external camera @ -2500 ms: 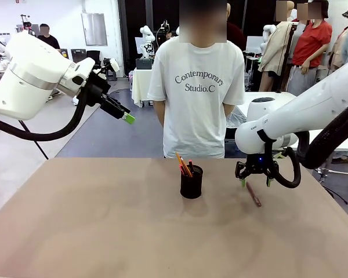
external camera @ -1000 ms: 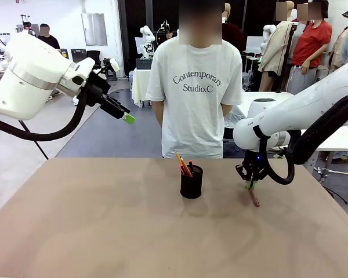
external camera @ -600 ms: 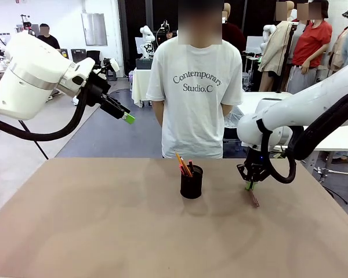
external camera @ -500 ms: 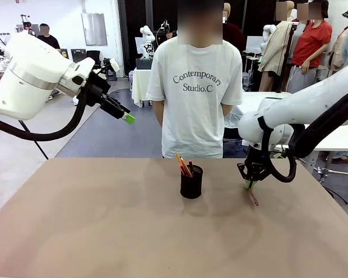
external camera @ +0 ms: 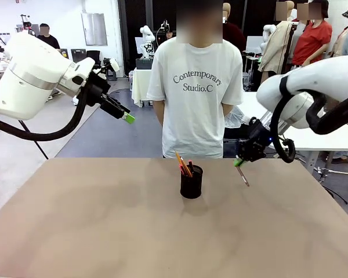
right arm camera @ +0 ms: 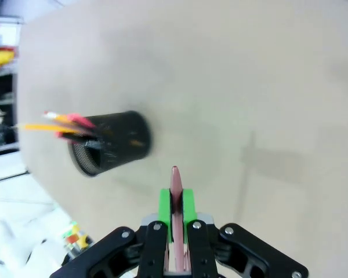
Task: Place the pens into the pen holder.
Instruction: Pick up a writing instrument from the table and place it into the Pen holder.
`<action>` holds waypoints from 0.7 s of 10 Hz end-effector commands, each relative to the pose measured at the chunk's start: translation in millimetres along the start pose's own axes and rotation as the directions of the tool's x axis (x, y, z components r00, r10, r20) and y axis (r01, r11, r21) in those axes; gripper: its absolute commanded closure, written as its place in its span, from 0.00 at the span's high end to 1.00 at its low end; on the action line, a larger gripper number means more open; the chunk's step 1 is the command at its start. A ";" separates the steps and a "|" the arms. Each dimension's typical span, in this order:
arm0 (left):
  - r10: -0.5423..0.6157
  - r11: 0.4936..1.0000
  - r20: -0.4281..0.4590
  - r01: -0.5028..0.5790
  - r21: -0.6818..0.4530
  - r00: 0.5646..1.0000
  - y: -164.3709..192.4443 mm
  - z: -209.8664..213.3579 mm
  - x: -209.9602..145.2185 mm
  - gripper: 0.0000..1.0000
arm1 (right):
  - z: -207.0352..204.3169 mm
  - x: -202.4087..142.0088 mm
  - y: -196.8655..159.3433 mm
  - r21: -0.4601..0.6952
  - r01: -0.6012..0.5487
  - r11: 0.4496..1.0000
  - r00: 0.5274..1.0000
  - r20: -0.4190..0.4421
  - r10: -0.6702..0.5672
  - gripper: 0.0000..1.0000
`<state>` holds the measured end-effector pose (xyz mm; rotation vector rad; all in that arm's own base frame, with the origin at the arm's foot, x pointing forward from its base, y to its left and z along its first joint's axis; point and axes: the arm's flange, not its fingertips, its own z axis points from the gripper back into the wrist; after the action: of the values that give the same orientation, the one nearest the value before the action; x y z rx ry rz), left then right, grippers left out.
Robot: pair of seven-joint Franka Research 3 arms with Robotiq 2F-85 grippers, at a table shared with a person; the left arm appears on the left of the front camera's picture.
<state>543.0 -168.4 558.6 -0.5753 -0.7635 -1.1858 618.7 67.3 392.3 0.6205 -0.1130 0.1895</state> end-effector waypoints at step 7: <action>0.003 1.000 0.002 -0.003 0.000 1.000 0.5 2.9 0.5 1.00 | 45.2 -50.6 63.3 -0.157 -0.476 0.865 0.702 0.524 0.481 0.00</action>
<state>543.1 -168.4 558.8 -0.5752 -0.7639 -1.1859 560.9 86.3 471.8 0.5989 -0.7999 0.5334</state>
